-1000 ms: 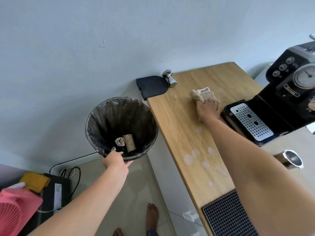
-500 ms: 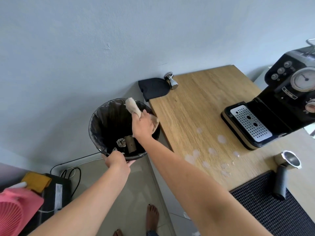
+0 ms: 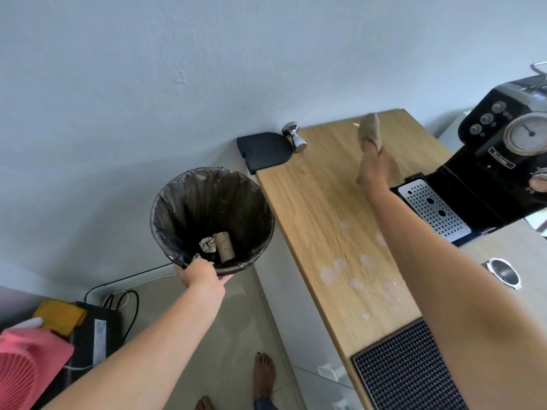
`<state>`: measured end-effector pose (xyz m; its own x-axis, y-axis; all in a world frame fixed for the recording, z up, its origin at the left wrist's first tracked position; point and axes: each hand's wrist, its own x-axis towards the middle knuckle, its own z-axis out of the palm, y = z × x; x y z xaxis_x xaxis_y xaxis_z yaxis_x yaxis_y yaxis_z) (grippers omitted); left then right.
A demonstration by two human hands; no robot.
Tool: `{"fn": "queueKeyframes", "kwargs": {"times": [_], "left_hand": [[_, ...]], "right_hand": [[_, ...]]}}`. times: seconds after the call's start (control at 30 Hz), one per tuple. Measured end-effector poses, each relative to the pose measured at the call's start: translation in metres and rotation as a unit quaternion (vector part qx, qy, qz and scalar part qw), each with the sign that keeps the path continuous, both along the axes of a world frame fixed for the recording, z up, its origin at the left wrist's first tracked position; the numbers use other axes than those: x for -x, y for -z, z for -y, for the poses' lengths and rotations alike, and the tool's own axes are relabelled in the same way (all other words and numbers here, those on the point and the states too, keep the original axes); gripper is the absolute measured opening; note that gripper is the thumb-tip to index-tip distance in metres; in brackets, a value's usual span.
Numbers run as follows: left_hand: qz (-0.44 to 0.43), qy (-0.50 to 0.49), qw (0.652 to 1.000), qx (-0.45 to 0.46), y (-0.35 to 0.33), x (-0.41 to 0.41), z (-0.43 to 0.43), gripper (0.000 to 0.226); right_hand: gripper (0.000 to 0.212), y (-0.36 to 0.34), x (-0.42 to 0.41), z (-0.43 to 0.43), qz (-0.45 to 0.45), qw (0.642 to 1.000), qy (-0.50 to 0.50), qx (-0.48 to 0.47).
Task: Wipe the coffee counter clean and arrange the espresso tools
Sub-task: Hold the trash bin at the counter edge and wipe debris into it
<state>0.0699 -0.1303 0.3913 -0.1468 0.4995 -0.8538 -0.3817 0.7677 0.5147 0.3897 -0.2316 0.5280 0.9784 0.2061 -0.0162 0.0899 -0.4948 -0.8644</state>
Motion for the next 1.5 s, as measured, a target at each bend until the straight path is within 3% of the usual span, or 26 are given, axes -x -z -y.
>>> {"fn": "queueKeyframes", "kwargs": {"times": [0.2, 0.33, 0.43, 0.53, 0.63, 0.73, 0.83, 1.0, 1.1, 1.23, 1.37, 1.5], "left_hand": [[0.005, -0.009, 1.000, -0.002, 0.000, -0.005, 0.002, 0.073], [0.013, -0.015, 1.000, 0.003, -0.001, -0.006, 0.002, 0.072], [0.008, -0.020, 1.000, 0.012, -0.003, -0.006, 0.003, 0.071], [0.029, -0.040, 0.998, 0.032, -0.008, -0.005, 0.002, 0.053], [0.037, -0.027, 0.998, 0.036, -0.014, -0.006, 0.002, 0.043], [0.021, -0.010, 0.999, 0.028, -0.014, -0.005, 0.001, 0.043], [0.032, 0.019, 0.999, 0.013, -0.010, -0.001, 0.001, 0.045], [0.013, 0.001, 1.000, 0.016, 0.003, -0.001, -0.007, 0.066], [0.001, 0.006, 1.000, 0.018, 0.003, -0.002, -0.009, 0.067], [-0.009, 0.006, 1.000, 0.017, 0.003, -0.004, -0.010, 0.066], [-0.004, 0.001, 1.000, 0.012, 0.000, -0.005, -0.008, 0.069], [-0.003, -0.008, 1.000, 0.019, 0.000, -0.006, -0.008, 0.070]], "right_hand": [[0.059, 0.045, 0.010, 0.009, 0.002, 0.963, -0.079, 0.257], [0.069, 0.062, 0.054, -0.024, 0.003, 0.938, -0.143, 0.316], [0.069, 0.063, 0.107, -0.054, 0.025, 0.921, -0.245, 0.303], [0.064, 0.068, 0.160, -0.074, 0.056, 0.896, -0.332, 0.290], [0.060, 0.075, 0.203, -0.088, 0.019, 0.907, -0.361, 0.216], [0.063, 0.074, 0.221, -0.093, -0.139, 0.935, -0.315, 0.086], [0.048, 0.056, 0.212, -0.088, -0.253, 0.933, -0.256, -0.025], [0.044, 0.012, 0.137, -0.069, -0.164, 0.966, -0.156, -0.122], [0.039, -0.012, 0.079, -0.049, -0.124, 0.981, -0.075, -0.130], [0.025, -0.014, 0.013, -0.022, -0.035, 0.998, -0.020, -0.044], [0.061, 0.029, -0.022, -0.015, -0.010, 0.982, -0.023, 0.186], [0.067, 0.060, 0.007, -0.035, -0.011, 0.941, -0.111, 0.318]]}}
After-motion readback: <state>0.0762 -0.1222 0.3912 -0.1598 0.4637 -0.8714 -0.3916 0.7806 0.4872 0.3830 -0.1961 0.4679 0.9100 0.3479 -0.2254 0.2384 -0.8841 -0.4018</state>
